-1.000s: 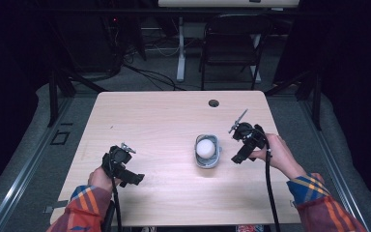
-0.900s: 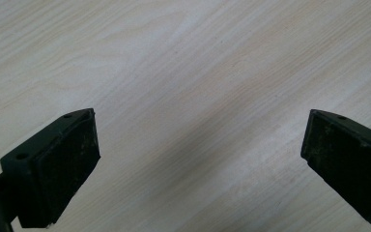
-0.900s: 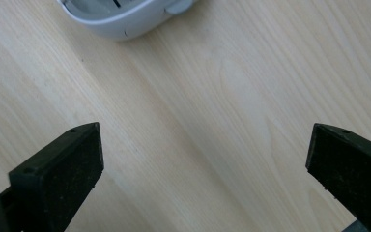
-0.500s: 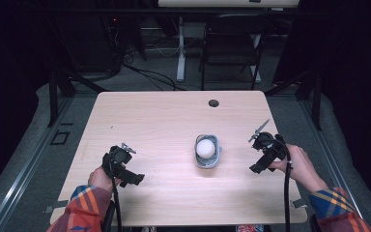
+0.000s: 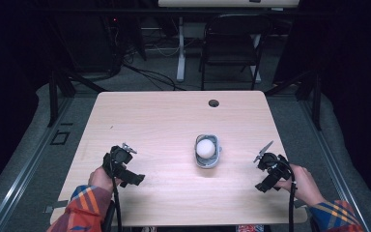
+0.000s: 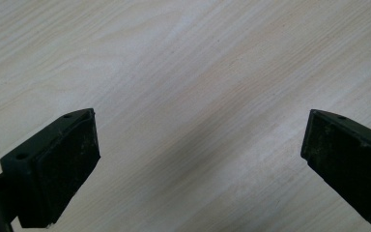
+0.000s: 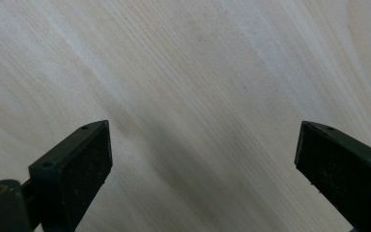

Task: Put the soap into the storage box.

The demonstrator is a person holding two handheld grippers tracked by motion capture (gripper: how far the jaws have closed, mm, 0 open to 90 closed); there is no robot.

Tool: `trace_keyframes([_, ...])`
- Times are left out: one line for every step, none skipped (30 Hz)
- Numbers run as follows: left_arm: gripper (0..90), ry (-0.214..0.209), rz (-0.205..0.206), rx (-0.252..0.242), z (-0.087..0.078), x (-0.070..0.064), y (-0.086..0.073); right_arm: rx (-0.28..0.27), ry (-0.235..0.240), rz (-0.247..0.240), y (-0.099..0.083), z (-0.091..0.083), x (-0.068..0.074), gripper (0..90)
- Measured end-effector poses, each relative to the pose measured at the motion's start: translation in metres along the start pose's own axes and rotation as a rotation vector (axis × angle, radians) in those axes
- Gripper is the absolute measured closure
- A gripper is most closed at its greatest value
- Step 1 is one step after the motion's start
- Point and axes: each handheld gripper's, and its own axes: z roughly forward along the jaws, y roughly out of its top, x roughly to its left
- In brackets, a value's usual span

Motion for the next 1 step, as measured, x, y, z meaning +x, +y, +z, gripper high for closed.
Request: trace_keyframes([0.0,-0.001,0.003,0.002,0.0000,0.0000,0.0001,-0.001,0.004,0.002,0.0006,0.0015,0.0007,6.3])
